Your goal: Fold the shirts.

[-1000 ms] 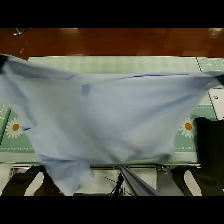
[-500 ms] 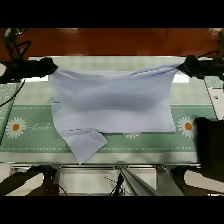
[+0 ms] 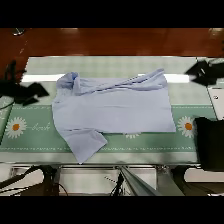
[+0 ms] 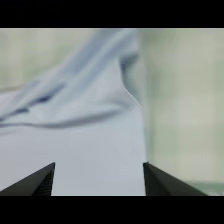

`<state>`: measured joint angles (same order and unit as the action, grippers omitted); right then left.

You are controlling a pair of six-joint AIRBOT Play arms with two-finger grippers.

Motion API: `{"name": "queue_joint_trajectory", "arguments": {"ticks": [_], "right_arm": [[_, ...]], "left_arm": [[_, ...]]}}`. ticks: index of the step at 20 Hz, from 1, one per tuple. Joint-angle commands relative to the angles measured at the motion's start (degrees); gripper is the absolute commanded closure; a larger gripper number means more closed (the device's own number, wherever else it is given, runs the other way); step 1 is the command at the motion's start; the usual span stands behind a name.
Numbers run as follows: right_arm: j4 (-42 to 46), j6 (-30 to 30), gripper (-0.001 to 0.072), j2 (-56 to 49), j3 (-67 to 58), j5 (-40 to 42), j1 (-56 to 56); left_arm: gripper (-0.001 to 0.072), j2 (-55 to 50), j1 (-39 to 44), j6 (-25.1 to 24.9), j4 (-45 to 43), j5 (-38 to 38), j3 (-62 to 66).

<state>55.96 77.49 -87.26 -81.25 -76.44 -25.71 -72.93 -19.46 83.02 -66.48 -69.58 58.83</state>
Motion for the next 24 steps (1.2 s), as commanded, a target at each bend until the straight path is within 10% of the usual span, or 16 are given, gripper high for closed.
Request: {"name": "queue_joint_trajectory", "arguments": {"ticks": [1, 7, 13, 14, 15, 16, 20, 24], "right_arm": [[9.05, 1.86, 0.0085, 9.27, 16.81, 0.02, -3.91], [-12.15, -6.23, 0.0086, 25.75, 43.32, 11.34, -3.87], [-13.84, -6.60, 0.0086, 27.26, 44.81, 9.84, -3.82], [-13.73, -6.58, 0.0086, 27.26, 44.65, 9.77, -4.68], [-12.85, -6.43, 0.0086, 27.26, 44.26, 9.81, -6.25], [-10.60, -5.46, 0.0086, 27.26, 43.82, 9.86, -8.48], [6.36, 2.10, 0.0085, 27.19, 44.70, 6.69, -14.16], [5.38, 1.95, 0.0085, 26.62, 48.17, 7.96, -11.26]], "left_arm": [[0.0006, 2.05, -10.69, -1.40, 1.42, -9.55, -12.83], [0.0006, 6.60, -15.15, -14.60, 20.59, -1.77, -32.00], [0.0011, 6.47, -7.41, -20.68, 29.70, 10.54, -38.82], [0.0085, 6.47, -6.01, -22.40, 31.87, 10.49, -38.80], [0.0464, 6.47, -4.70, -23.50, 33.16, 10.01, -38.75], [0.0668, 6.47, -4.00, -24.68, 33.59, 9.53, -38.75], [0.0681, 6.47, -3.74, -25.59, 33.94, 9.20, -38.75], [0.0681, 6.47, -3.74, -26.45, 34.23, 9.18, -38.77]]}}
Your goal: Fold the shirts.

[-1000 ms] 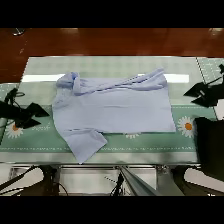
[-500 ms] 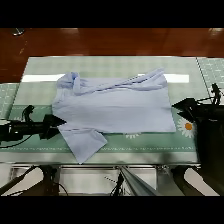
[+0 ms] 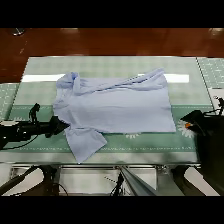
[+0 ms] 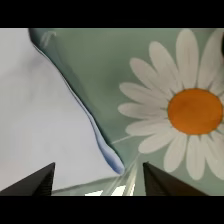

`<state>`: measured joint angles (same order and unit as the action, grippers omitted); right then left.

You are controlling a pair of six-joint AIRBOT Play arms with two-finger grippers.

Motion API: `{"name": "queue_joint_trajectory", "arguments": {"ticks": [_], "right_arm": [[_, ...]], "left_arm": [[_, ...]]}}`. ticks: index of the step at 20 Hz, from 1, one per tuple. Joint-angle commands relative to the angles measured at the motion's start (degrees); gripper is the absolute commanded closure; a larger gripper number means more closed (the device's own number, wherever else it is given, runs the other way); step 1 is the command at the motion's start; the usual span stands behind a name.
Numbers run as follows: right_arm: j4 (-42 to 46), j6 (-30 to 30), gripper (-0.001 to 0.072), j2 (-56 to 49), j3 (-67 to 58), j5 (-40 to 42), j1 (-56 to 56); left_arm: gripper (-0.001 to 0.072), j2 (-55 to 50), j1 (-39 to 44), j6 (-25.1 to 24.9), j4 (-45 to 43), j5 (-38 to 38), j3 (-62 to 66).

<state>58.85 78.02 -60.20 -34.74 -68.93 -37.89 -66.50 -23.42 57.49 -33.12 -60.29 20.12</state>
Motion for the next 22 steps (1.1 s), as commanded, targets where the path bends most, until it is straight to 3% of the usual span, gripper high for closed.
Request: {"name": "queue_joint_trajectory", "arguments": {"ticks": [1, 3, 8, 10, 12, 14, 16, 19, 22], "right_arm": [[2.03, 0.90, 0.0086, -1.62, 1.66, 0.42, 2.32], [1.46, 0.48, 0.0086, -5.25, 1.64, 0.42, 5.66], [-9.94, -2.97, 0.0087, -12.46, 0.50, 5.11, 12.74], [-10.34, -3.08, 0.0152, -14.10, -1.81, 6.49, 16.09], [-10.45, -3.87, 0.0696, -15.37, -5.11, 5.16, 18.88], [-10.38, -4.87, 0.0689, -15.39, -12.85, -0.15, 20.39], [-10.47, -2.67, 0.0690, -15.39, -26.62, -6.93, 20.37], [-9.84, 2.40, 0.0690, -15.39, -53.94, -11.45, 20.37], [-5.35, 6.56, 0.0690, -14.01, -78.03, -13.07, 20.37]], "left_arm": [[0.0681, 0.04, 0.22, -0.92, 0.87, -0.09, -0.07], [0.0681, 0.04, 0.22, -0.90, 0.87, -0.11, -0.07], [0.0682, 0.04, 0.22, -0.90, 0.87, -0.13, -0.07], [0.0681, 0.04, 0.22, -0.87, 0.92, -0.13, -0.07], [0.0682, 0.09, 0.22, -1.07, 1.75, -0.90, 0.70], [0.0683, 0.96, 0.22, -2.84, 2.40, -5.38, 5.53], [0.0683, 3.54, 0.24, -2.49, 8.52, -8.07, 14.56], [0.0684, 8.31, 0.59, -1.90, 24.02, -5.77, 33.46], [0.0683, 12.17, 0.33, 1.22, 23.02, -0.94, 54.38]]}}
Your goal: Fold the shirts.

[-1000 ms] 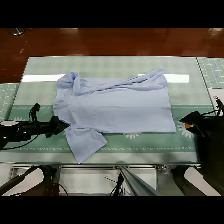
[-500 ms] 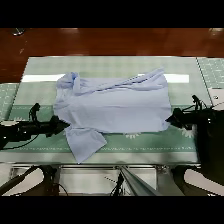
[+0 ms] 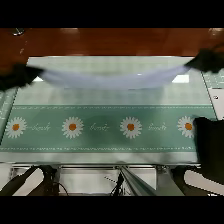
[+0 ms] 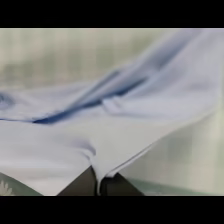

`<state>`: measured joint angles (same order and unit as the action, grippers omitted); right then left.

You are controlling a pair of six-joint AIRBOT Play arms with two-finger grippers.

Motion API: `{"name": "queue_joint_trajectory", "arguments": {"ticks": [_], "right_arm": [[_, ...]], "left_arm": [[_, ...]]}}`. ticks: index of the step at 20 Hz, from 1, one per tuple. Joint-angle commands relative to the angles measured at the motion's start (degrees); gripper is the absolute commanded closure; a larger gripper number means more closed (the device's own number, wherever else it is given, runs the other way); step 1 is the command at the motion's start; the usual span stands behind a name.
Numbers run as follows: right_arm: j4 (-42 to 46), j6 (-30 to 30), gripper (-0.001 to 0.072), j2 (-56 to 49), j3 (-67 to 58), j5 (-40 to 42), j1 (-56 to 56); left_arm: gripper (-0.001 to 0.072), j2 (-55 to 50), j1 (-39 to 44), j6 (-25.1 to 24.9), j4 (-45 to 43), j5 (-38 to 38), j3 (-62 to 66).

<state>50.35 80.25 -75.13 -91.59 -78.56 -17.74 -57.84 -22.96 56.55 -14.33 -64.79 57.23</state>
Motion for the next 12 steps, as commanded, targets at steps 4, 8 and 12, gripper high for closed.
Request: {"name": "queue_joint_trajectory", "arguments": {"ticks": [4, 8, 12], "right_arm": [[11.50, 5.57, 0.0690, 14.43, -27.93, -2.84, 0.22], [19.10, 6.64, 0.0690, 27.82, -27.89, -2.97, 0.22], [22.21, 8.22, 0.0690, 35.78, -27.89, -9.44, 0.22]], "left_arm": [[0.0684, 10.36, -0.24, 15.28, -21.81, 4.15, 38.10], [0.0684, 22.01, -0.26, 20.31, -40.92, 3.52, 42.73], [0.0684, 31.78, -0.04, 20.57, -53.66, -1.11, 42.71]]}}
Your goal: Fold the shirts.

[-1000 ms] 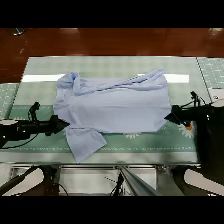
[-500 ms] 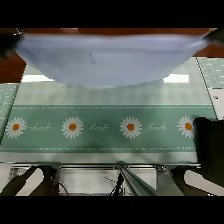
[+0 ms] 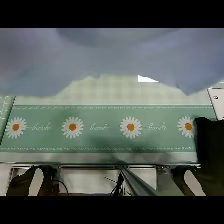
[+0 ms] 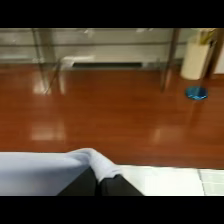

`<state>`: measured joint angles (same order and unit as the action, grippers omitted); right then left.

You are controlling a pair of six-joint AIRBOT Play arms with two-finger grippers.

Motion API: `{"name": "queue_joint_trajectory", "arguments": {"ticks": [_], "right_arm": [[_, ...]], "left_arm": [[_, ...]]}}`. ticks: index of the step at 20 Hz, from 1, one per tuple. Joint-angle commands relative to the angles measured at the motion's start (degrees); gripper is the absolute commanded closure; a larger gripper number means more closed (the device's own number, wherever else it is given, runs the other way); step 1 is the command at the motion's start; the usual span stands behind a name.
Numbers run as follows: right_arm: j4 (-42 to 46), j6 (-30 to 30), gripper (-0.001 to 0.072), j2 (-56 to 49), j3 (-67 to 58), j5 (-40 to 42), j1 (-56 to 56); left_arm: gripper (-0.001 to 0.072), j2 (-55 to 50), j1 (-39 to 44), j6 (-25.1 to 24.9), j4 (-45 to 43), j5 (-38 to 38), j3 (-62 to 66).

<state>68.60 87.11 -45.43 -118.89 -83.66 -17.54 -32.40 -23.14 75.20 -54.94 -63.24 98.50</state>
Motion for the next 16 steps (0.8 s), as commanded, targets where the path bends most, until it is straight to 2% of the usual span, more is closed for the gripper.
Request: {"name": "queue_joint_trajectory", "arguments": {"ticks": [1, 5, 8, 11, 14, 16], "right_arm": [[4.04, 1.46, 0.0690, 7.15, -0.59, -6.40, 0.02], [4.24, 1.79, 0.0690, 11.02, 7.13, -8.81, 0.02], [1.25, 1.84, 0.0690, 11.43, 21.09, -8.83, -0.02], [-3.72, -1.68, 0.0690, 10.82, 39.43, -0.15, -0.02], [-9.11, -7.37, 0.0690, 5.51, 55.15, 11.82, 0.02], [-12.41, -11.13, 0.0690, -2.21, 60.06, 18.80, 0.02]], "left_arm": [[0.0684, 7.65, 0.61, 3.85, -16.02, -3.96, 1.42], [0.0684, 9.35, 4.33, 5.07, -18.23, -5.27, -2.54], [0.0684, 8.52, 4.87, 5.05, -17.64, -5.57, -13.33], [0.0684, 5.38, 4.90, 5.03, -11.52, -2.95, -28.92], [0.0684, -2.32, 6.40, 4.98, -6.03, 5.51, -40.96], [0.0684, -10.67, 9.88, 5.01, -5.64, 11.50, -44.48]]}}
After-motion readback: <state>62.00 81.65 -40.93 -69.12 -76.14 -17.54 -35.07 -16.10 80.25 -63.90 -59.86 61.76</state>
